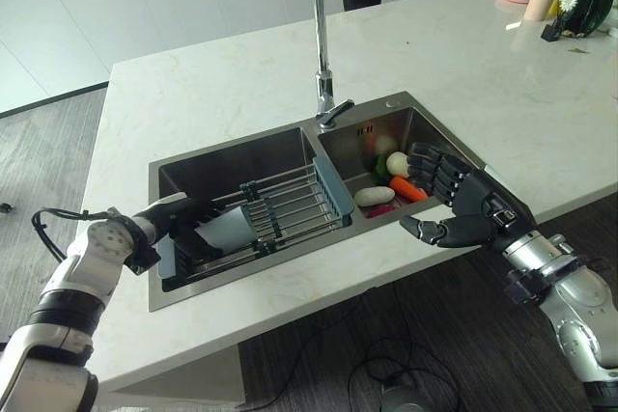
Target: Place the dishes in the dishwasher.
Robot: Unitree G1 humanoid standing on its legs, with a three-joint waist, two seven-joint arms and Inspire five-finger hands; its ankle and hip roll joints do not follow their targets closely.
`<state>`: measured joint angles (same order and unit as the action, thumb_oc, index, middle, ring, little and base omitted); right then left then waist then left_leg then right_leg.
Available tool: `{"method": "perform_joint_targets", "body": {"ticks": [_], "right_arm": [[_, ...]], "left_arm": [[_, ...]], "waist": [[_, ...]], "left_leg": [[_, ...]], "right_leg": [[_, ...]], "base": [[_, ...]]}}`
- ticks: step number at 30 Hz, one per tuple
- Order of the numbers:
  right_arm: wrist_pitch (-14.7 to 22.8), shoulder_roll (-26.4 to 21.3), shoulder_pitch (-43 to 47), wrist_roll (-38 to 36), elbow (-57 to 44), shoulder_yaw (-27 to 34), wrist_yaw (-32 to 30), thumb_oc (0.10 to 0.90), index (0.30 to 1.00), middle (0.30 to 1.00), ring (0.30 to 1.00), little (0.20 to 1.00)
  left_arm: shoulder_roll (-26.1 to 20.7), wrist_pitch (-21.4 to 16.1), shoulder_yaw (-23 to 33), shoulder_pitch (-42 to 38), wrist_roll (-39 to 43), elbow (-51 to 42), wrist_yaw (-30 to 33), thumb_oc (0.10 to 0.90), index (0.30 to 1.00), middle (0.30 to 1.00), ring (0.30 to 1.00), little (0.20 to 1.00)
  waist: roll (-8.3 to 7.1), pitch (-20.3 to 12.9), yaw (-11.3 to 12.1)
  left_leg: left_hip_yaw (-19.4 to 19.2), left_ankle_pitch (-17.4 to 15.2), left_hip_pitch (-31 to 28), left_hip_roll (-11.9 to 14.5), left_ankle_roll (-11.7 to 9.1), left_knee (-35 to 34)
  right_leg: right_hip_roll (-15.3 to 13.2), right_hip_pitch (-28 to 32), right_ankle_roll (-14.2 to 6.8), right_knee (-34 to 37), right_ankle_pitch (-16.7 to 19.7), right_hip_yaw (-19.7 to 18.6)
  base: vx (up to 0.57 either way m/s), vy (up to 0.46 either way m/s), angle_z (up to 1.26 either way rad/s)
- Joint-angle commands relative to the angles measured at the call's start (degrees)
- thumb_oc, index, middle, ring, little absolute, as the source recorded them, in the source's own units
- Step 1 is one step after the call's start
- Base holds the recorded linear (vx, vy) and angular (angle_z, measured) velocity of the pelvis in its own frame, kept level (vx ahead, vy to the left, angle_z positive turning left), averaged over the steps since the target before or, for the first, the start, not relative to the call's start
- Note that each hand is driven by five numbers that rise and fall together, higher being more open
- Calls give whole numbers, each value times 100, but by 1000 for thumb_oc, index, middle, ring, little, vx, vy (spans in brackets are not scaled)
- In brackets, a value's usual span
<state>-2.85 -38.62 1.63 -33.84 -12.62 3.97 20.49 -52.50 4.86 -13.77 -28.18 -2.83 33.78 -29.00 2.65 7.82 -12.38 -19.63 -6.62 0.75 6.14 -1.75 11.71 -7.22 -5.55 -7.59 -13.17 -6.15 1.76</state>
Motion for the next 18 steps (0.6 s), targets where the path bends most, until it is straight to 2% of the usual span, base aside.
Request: {"method": "perform_joint_targets", "body": {"ticks": [1,18], "right_arm": [[609,-108,557,-158,-412,387,-5,800,900,900,900,900],[608,-133,555,-169,-405,352,-1,800,900,900,900,900]], "left_arm": [[-101,-162,129,-522,-206,68,405,800,900,900,900,900],[-129,30,19,-540,-526,257,223,800,900,900,900,900]], "waist": [[60,-390,84],[53,-361,64]], "left_leg": [[61,-903,-41,0,-1,548],[45,-909,-40,-19,13,548]], "right_leg": [[133,-116,-133,-402,-290,338],[146,-132,-143,-402,-275,310]], "base": [[0,0,0],[0,0,0]]}}
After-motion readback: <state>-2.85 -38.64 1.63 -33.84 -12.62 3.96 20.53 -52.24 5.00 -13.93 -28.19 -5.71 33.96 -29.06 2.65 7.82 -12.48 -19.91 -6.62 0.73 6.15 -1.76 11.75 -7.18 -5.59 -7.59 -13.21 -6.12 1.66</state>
